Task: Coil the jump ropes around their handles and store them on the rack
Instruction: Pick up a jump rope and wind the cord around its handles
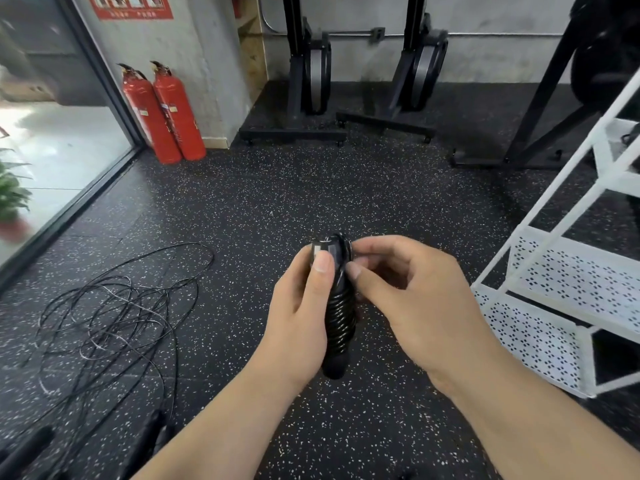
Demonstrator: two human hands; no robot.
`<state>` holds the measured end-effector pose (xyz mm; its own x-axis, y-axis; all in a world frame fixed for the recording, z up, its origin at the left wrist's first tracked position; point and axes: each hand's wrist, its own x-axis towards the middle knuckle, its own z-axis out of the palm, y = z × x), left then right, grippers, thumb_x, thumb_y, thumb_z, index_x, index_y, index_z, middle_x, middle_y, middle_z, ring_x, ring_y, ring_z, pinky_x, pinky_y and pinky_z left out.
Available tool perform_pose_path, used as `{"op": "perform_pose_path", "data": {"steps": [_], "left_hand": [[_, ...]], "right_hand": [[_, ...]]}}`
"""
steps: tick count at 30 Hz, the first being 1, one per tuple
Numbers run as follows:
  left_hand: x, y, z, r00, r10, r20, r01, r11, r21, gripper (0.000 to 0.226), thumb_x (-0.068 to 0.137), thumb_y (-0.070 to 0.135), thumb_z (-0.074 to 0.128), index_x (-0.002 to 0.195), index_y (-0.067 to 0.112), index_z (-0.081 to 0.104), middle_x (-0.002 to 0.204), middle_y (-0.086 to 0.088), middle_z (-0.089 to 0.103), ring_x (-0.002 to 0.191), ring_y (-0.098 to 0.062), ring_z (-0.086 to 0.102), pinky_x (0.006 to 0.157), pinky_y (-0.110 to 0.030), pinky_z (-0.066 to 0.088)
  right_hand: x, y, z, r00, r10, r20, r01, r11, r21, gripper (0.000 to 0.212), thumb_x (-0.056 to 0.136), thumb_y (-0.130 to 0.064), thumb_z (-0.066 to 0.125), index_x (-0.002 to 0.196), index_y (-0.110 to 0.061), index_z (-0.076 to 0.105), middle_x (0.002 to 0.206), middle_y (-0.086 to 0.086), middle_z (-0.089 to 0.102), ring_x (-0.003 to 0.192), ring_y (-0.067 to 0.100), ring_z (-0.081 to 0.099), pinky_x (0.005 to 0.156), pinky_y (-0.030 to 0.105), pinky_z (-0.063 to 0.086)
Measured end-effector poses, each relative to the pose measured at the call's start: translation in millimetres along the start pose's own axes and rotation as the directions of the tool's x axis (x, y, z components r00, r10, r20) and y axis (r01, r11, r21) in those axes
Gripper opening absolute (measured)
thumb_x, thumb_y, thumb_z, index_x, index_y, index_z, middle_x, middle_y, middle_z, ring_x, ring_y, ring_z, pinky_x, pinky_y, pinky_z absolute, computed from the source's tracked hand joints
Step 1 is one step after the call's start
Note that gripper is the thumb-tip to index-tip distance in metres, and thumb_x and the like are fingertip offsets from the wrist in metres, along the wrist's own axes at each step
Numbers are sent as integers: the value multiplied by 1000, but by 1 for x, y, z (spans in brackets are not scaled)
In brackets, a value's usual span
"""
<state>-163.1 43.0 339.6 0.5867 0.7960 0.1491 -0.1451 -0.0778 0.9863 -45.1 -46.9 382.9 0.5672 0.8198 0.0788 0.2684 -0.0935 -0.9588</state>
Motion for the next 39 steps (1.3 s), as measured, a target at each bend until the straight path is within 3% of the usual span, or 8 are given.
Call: {"op": "perform_pose_path", "data": {"steps": [3,5,10,16,21,27,35,39], "left_hand": [[-2,1,-1,998,4,63,-4,1000,-1,45,109,46,42,115,8,67,100,-16,70,83,-14,66,71,-25,57],[-2,0,0,997,11,82,-10,1000,-5,45,107,47,44,114,9,67,97,-8,71,83,-11,66,72,-24,57],[-2,-2,4,996,50,72,-56,994,91,30,108,43,47,110,21,67,95,10,71,86,-2,65,76,-16,50],[-1,-5,6,992,119,39,-124,982,145,46,100,53,52,123,15,65,103,11,71,95,-7,66,84,-22,50],[-2,-6,4,990,118,72,-126,985,115,45,93,41,57,129,15,63,111,9,73,102,-7,67,88,-21,51],[-2,-5,3,992,110,63,-118,983,141,51,91,45,57,135,19,62,121,10,74,114,-14,70,94,-22,52],[0,-2,5,999,18,30,-22,990,137,40,97,39,58,135,26,63,119,13,75,111,-8,70,91,-19,52],[2,-3,5,1000,8,30,-13,987,163,36,97,32,58,132,28,63,116,15,75,108,-6,70,89,-16,51]], "right_hand": [[-1,4,-1,1000,-19,-1,19,999,-46,14,95,-23,78,103,-34,74,96,-13,77,94,6,73,88,31,59],[-1,6,0,1000,-21,-12,20,998,-62,12,96,-24,76,102,-33,71,95,-13,76,91,7,72,83,31,58],[-2,11,5,998,-2,-58,-6,991,-131,12,98,-32,71,105,-38,63,94,-16,74,87,2,68,71,16,51],[-5,9,11,991,-27,-134,0,980,-199,6,101,-35,67,106,-36,63,90,-19,70,82,-5,63,67,8,43],[-4,9,9,986,-30,-165,-1,983,-181,8,99,-31,71,101,-36,65,88,-18,71,84,-4,66,70,13,49],[-1,8,6,977,-7,-212,-21,991,-134,13,91,-24,79,95,-35,73,86,-22,74,84,0,71,75,19,55],[0,7,9,978,111,-174,-92,989,113,14,96,-17,76,99,-31,77,94,-10,78,89,8,73,83,34,63],[-2,7,11,973,115,-202,-92,989,117,15,97,-17,76,98,-32,78,94,-12,78,89,7,74,83,35,62]]}}
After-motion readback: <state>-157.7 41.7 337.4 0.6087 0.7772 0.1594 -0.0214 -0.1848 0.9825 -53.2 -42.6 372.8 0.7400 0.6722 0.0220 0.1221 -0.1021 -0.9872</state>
